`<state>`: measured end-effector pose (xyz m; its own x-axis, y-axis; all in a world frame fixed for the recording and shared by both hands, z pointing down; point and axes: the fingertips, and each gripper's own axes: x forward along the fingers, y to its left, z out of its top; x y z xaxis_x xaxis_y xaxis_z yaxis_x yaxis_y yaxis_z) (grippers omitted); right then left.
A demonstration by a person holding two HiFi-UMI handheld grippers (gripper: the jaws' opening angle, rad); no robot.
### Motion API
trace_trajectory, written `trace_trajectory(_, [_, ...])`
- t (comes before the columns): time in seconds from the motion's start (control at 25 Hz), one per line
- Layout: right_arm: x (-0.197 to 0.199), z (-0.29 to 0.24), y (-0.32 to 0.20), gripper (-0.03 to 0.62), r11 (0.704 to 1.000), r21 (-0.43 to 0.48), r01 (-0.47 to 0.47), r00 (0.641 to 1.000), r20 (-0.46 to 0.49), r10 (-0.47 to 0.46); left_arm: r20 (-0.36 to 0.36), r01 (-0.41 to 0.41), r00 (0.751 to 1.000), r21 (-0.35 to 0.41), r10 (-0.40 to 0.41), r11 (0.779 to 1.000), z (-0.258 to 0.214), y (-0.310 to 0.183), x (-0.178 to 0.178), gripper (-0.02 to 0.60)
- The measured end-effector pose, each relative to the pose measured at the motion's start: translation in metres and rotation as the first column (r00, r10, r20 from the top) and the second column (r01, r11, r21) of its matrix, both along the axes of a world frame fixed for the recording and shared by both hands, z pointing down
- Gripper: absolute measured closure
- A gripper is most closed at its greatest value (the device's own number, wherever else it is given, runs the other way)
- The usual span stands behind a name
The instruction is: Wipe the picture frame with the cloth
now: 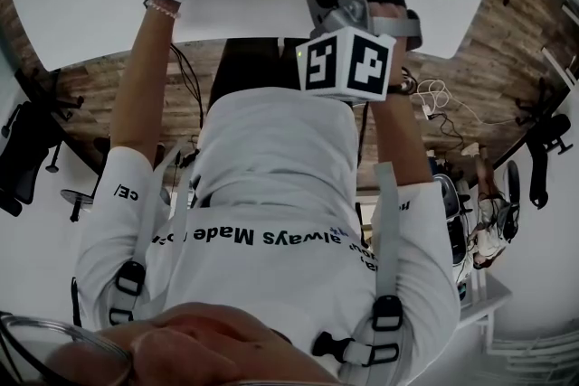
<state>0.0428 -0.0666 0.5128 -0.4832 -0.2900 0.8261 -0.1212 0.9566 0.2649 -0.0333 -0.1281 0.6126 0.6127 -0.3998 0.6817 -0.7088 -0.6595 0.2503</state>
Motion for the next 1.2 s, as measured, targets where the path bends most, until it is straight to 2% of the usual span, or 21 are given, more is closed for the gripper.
trace_trajectory(0.08, [0.002,-0.009,-0.033,0.574,0.993,0.087,-0.076,0.997,0.030,0.074,0.002,0.005,1.000,0.003,-0.005,1.000,0.001,-0.001,-0.001,0.578])
trace_trajectory(0.2, [0.002,0.015,-0.061,0.574,0.984,0.131,-0.119,0.993,0.008,0.119,0.004,0.017,1.000,0.008,-0.017,1.000,0.002,-0.002,-0.003,0.578])
trace_trajectory(0.36, [0.001,0.088,-0.057,0.574,0.996,0.050,-0.071,0.989,-0.126,0.077,-0.001,0.027,1.000,0.002,-0.027,1.000,0.002,-0.001,-0.004,0.578])
trace_trajectory(0.44, [0.002,0.105,-0.051,0.574,0.998,0.023,-0.060,0.987,-0.146,0.062,-0.002,0.028,1.000,0.002,-0.028,1.000,0.002,-0.001,-0.003,0.578])
trace_trajectory(0.84, [0.001,0.104,-0.045,0.574,1.000,0.005,-0.025,0.987,-0.162,0.025,0.006,0.042,0.999,0.013,-0.042,0.999,0.001,-0.001,-0.004,0.578])
trace_trajectory(1.2, [0.007,0.104,-0.010,0.574,0.999,-0.012,0.040,0.982,-0.186,-0.042,0.011,0.049,0.999,0.012,-0.049,0.999,0.001,0.000,-0.003,0.578])
